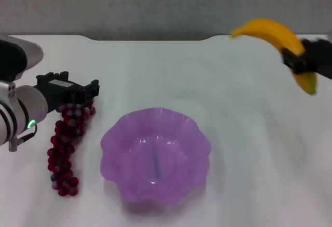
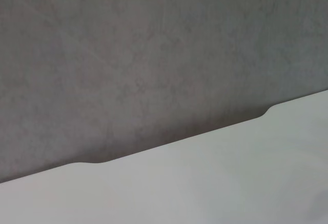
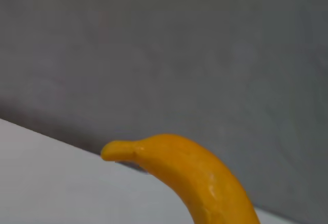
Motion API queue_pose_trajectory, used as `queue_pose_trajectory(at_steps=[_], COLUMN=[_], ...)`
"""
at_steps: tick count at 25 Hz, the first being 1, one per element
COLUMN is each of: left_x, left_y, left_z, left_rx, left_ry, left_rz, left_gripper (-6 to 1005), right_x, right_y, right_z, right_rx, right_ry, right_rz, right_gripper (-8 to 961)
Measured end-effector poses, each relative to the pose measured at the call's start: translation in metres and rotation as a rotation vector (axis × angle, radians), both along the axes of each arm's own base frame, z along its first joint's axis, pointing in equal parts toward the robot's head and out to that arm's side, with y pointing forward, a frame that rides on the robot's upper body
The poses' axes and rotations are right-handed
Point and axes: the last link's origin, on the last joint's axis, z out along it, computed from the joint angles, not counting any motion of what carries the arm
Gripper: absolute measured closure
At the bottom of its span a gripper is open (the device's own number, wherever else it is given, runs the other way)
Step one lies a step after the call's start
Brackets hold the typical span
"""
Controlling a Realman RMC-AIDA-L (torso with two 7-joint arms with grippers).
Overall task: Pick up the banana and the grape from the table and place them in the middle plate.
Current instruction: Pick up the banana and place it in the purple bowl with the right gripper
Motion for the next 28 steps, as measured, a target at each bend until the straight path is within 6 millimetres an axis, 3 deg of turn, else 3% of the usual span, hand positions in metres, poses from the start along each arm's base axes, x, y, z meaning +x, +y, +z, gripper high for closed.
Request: queue_pose_trajectory(at_steps=[6, 12, 17, 28], left_x=[0.002, 0.005, 0.008, 0.008], left_y=[0.0, 0.001, 0.002, 0.002], left_z=[0.0, 0.0, -0.001, -0.003], left_rx=[0.0, 0.002, 0.001, -0.006], left_ry=[0.0, -0.003, -0.008, -0.006], left_rz=[-0.006, -0.013, -0.02, -0.018], left_gripper=[220, 220, 220, 221], right_x=[-0.058, -0.087, -0.086, -0.063], right_y=[0.003, -0.018, -0.035, -0.045], right_z=[-0.042, -0.108, -0.142, -0.15], right_rx=[-0.176, -0.406, -0.54, -0.577], right_ry=[-0.073, -0.127, -0.107, 0.006], right_rz=[0.164, 0.26, 0.28, 0.193], right_gripper=[478, 478, 478, 477])
